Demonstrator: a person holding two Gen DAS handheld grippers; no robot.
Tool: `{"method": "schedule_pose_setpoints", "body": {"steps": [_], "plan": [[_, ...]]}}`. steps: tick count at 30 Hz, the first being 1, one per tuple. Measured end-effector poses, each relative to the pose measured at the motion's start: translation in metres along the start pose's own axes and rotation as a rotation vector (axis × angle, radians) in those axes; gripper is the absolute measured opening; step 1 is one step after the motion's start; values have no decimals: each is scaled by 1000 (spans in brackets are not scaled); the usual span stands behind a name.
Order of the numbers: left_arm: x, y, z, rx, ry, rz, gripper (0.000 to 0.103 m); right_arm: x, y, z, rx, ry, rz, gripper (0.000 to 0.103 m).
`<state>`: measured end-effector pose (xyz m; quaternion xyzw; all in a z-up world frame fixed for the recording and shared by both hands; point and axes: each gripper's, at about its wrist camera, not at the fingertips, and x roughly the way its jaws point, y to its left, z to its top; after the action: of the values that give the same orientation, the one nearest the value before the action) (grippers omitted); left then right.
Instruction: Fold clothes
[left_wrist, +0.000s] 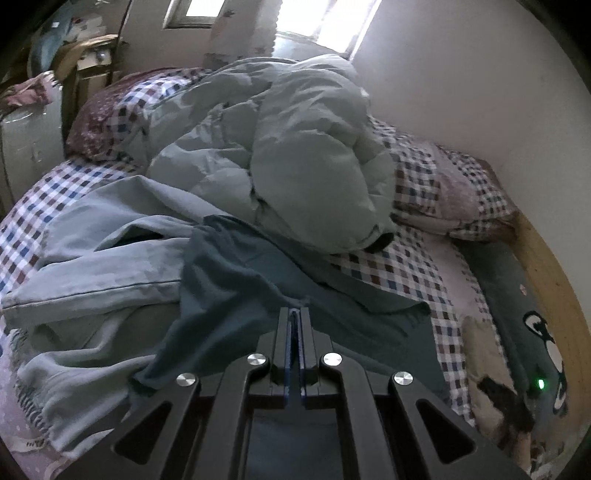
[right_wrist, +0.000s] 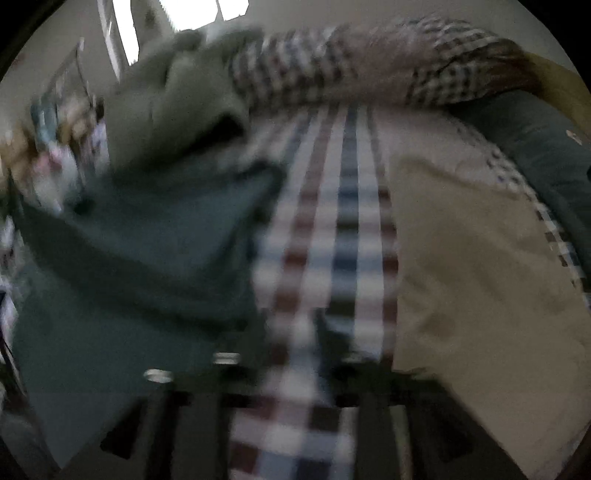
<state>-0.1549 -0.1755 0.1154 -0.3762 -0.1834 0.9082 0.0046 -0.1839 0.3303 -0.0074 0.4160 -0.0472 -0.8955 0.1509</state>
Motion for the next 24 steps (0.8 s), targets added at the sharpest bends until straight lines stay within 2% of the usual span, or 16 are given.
{"method": "schedule_pose_setpoints", "body": {"steps": [1, 3, 6, 10, 13, 17, 22, 23, 24], "plan": [[1, 0, 0, 3, 1, -6, 2, 6, 4, 10, 20, -12, 22, 62], [4, 1, 0, 0, 5, -25, 2, 30, 14, 28, 41, -2, 47, 63], [6, 5, 1, 5, 8, -45, 2, 79, 25, 53, 62, 64, 43, 63], [6, 12, -1, 11, 3, -68, 2, 122, 13, 91, 147, 74, 29, 63], [8, 18, -3, 13, 5, -82, 2, 148, 6, 111, 163, 93, -8, 63], [14, 26, -4, 14, 10, -99, 2, 186, 2, 127, 148, 141, -68, 63], [25, 35, -4, 20, 25, -94, 2, 205, 3, 140, 109, 166, -79, 63], [27, 36, -3, 23, 26, -89, 2, 207, 4, 142, 101, 165, -78, 58], [28, 37, -3, 27, 27, -85, 2, 208, 4, 144, 92, 162, -85, 28]]}}
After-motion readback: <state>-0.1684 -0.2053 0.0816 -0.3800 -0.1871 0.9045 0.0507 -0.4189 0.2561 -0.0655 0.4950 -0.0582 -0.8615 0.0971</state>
